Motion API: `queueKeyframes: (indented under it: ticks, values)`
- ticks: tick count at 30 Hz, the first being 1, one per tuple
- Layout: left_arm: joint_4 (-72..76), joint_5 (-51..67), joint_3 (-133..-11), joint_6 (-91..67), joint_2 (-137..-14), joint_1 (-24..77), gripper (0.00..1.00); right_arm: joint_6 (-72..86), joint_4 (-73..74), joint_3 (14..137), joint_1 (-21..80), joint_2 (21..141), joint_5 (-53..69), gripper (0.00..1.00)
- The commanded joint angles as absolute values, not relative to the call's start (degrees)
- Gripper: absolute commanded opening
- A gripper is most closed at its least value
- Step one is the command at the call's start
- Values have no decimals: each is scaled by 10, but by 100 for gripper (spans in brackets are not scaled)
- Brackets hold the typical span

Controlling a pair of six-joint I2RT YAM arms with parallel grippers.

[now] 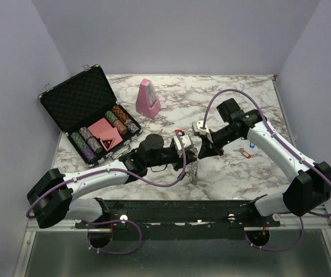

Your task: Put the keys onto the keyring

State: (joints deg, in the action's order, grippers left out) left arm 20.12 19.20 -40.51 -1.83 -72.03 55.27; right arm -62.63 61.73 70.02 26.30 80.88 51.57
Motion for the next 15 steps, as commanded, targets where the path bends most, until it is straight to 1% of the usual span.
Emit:
queueKeyframes:
  ticks: [1, 6, 8, 15]
  values:
    - [219, 214, -423, -28, -733, 556, 28, -628, 622, 708, 266, 793, 526, 0]
    - [219, 220, -425, -27, -737, 555, 13, -628, 623, 708, 267, 793, 527, 0]
    - [221, 221, -425, -30, -738, 555, 10, -628, 622, 707, 267, 794, 526, 0]
    - [225, 220, -423, -39, -737, 556, 12, -628, 624, 707, 267, 794, 530, 0]
